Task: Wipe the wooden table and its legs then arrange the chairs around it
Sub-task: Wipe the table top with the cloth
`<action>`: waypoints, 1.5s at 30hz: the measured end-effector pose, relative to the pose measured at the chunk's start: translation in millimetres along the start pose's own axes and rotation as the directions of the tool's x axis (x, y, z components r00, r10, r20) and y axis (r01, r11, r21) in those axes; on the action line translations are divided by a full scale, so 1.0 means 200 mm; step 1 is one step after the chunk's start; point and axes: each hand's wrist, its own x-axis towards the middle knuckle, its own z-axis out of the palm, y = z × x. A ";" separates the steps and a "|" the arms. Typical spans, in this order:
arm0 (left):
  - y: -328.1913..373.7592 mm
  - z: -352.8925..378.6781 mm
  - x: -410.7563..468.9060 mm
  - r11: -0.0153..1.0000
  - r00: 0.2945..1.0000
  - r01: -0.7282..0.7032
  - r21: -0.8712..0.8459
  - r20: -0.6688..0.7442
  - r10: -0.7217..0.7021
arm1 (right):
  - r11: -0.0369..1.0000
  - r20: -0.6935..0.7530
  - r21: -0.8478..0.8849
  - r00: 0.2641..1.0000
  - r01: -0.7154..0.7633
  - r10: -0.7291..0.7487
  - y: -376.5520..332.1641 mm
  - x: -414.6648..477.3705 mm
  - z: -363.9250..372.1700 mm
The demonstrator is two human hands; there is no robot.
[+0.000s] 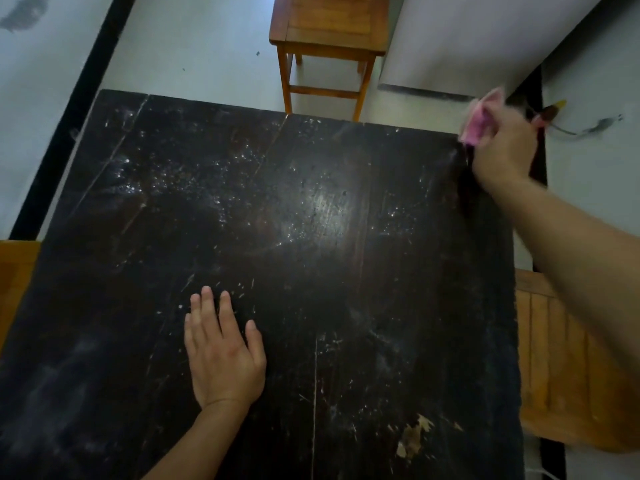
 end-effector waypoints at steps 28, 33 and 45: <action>0.00 0.00 0.02 1.000 1.000 -0.005 -0.003 -0.012 0.005 | 0.965 0.155 -0.259 0.988 0.043 -0.002 0.08 0.14 0.07; 0.01 0.00 0.01 1.000 1.000 -0.007 -0.005 0.000 0.007 | 0.983 0.080 -0.158 0.994 0.091 -0.080 -0.01 0.04 0.02; 0.01 -0.02 -0.01 1.000 1.000 -0.011 0.015 0.025 0.011 | 0.879 0.396 0.296 0.789 0.375 -0.470 -0.42 -0.71 0.36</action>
